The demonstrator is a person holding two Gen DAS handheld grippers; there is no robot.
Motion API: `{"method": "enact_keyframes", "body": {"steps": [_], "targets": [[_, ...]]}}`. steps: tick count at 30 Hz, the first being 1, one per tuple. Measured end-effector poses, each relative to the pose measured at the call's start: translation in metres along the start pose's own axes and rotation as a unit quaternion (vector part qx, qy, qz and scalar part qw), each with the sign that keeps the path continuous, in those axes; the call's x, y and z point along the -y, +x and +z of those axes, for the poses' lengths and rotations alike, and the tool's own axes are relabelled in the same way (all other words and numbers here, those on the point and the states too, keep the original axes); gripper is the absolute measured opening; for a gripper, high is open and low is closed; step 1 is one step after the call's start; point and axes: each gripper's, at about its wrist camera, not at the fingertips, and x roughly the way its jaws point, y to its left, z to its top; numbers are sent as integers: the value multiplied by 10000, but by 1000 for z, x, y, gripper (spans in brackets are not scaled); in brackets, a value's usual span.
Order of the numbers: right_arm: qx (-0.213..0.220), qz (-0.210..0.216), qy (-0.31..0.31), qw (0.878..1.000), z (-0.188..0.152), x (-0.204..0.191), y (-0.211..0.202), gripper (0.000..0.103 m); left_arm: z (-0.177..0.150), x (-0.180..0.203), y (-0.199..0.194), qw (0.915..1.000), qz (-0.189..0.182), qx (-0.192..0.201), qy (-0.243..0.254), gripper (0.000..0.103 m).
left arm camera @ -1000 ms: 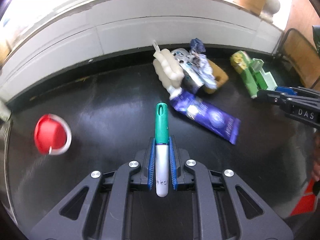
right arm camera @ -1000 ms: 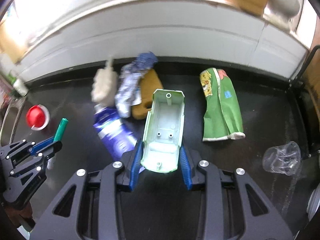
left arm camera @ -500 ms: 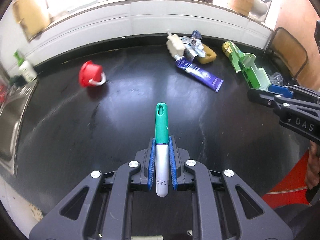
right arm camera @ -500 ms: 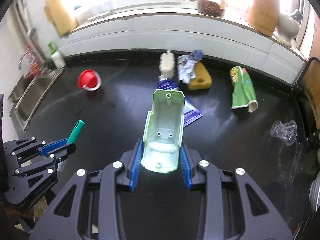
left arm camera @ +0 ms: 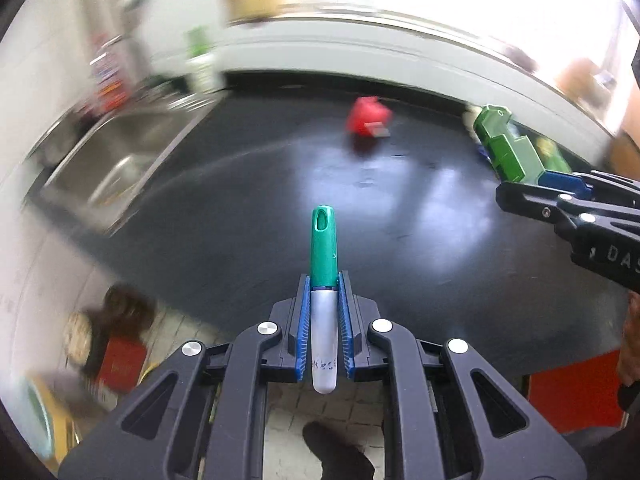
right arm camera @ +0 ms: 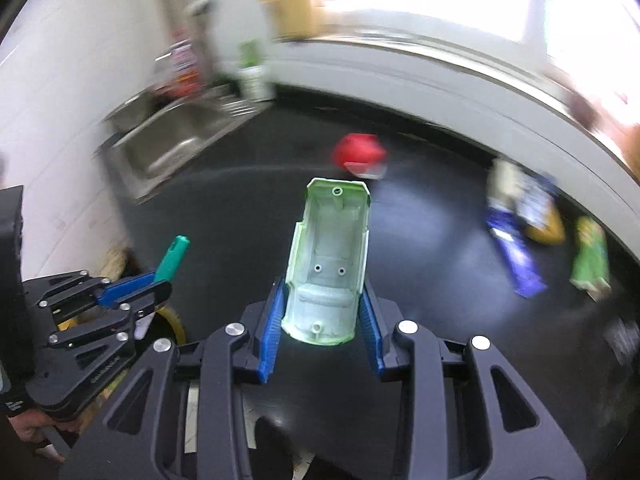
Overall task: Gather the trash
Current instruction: 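Carry the marker and tray to the bin and release both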
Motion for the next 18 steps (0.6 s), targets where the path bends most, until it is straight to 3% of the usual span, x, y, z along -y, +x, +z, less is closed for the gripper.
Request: {"method": "enact_keyframes", "body": {"steps": [3,5,10,15,18], "targets": [[-240,652,-538,9961,4,-66,27,36,-34,-55,-10,9967,410,-80,-693,13],[-419,1061,-910,9893,2,-109,45,36,-63,-94,-16,9900,682,-206,-1219,13],[-1121,1976,-1565,9612,-17,-216,100,36,-142,-177,-26,9643,1222,-436,-2310,13],[-1763,2403,-1875,9360,-38,-291,154,36,-205,-233,-16,9434,1364,-620,-2958,13],[-1968,2365,-2081,9285,-51,-318,179,36,-230,-251,-2,9378,1362,-717,-3111,13]]}}
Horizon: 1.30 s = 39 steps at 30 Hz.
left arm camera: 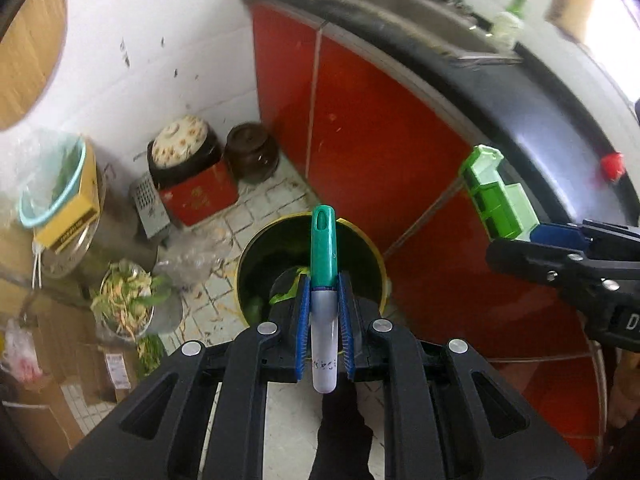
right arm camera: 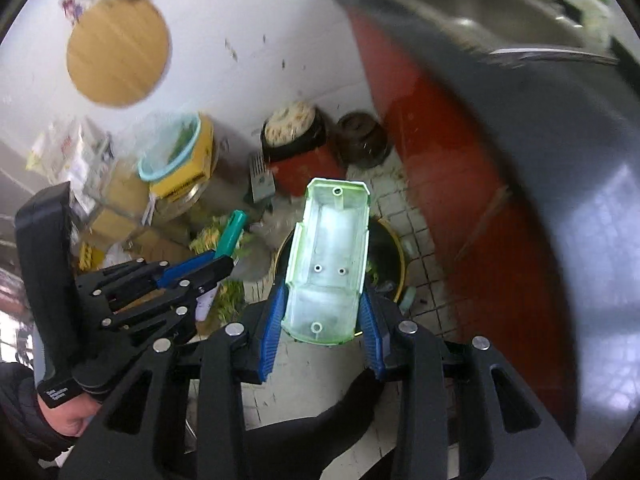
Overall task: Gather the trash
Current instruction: 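Carry the marker and tray to the bin and release both, then move both tools back over the counter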
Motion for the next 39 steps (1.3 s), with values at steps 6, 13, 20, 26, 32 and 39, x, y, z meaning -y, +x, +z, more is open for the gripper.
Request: {"method": "enact_keyframes", "body": {"steps": [6,13,20,26,32,39], "targets": [[-392,-84,-112,9991,12,-9,50,36,4,-20,35,9999,-50,-98,4,13],[-550,-182,-220,9981,26,-10,70,46,6,-22,55,9992,-198,-214,257,20],[-441,-259,-305,9982,27,-2,62,77,4,-26,48,9993,-70,-102,351,67],[-322,-312,-265,9986,18,8,29,77,4,-19,33,9990,41,-53,445,77],[264,-525,322,9978,-1,44,-56,82,16,27,-8,9951,31,212,966,89],[1269,-1331,1288,9745,-68,117,-194,86,33,146,-54,9755,-612,662,2005,93]]}}
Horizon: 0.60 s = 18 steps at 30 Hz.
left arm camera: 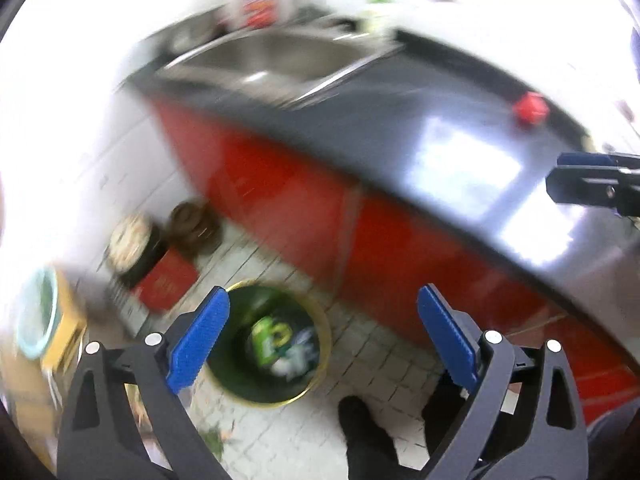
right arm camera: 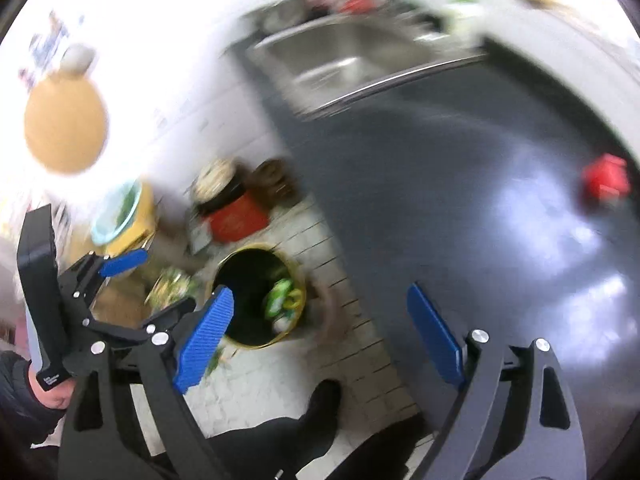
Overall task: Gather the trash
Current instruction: 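Move both tools back over the counter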
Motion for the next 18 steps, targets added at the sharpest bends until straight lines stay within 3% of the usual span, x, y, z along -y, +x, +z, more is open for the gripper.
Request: {"method": "enact_keyframes", "body": {"steps": [4,9,13,18], "targets": [[481,-748,601,9942,-25,78,-66,86,47,93,-4,9940,-657,288,828,94],[880,-1654,1303,9736,-77,169,-133,89,84,216,-7,9733,-1445,363,1745,96],[1029,-1991,1743,9589,-118,213,-166,90,95,282,-9,9617,-1790,184,2068,96],[1097,-2185,2048,9478,-152,242,-185,90,100,325,-10,9529,-2003,114,2273,96]]}}
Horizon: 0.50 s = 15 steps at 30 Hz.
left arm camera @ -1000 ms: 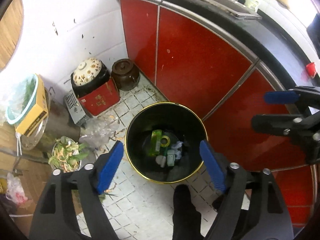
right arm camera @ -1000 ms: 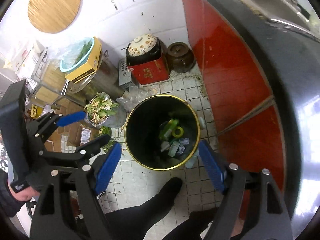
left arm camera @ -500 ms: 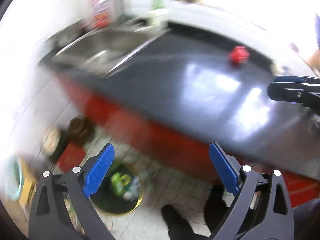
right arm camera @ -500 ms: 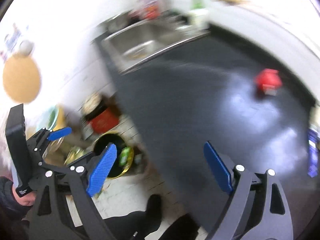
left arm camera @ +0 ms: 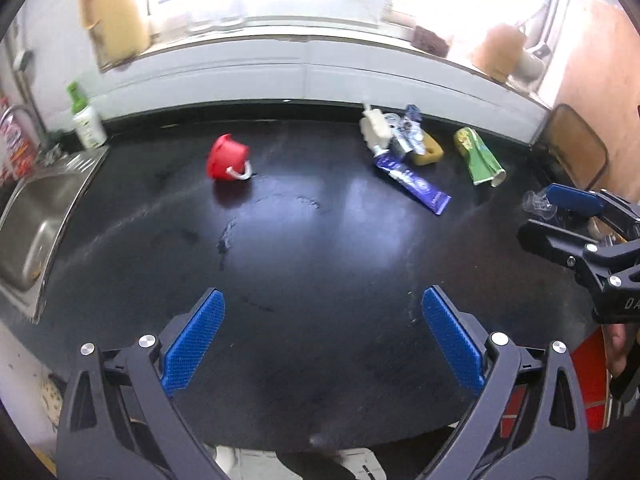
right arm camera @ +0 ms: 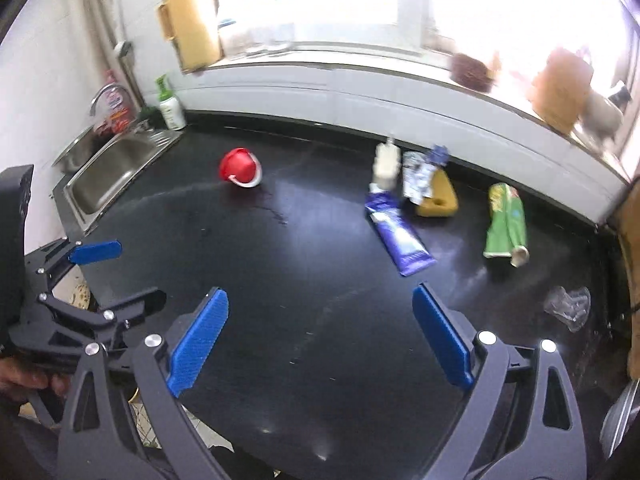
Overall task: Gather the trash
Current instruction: 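Move both tools back over the counter, then grasp the red cup with the left tool while the right tool grasps crumpled blue foil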
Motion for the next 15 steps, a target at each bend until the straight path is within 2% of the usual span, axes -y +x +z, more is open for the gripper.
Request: {"method": "enact_keyframes", "body": {"steps": [3,15], "targets": [[-42,55,116,9999,-3,10,5,90,2,9,3,9999,13,-35,115,96],[-56,108,235,9996,22,24,31,90,23,-12,30,9995,320,-57,67,96]]}}
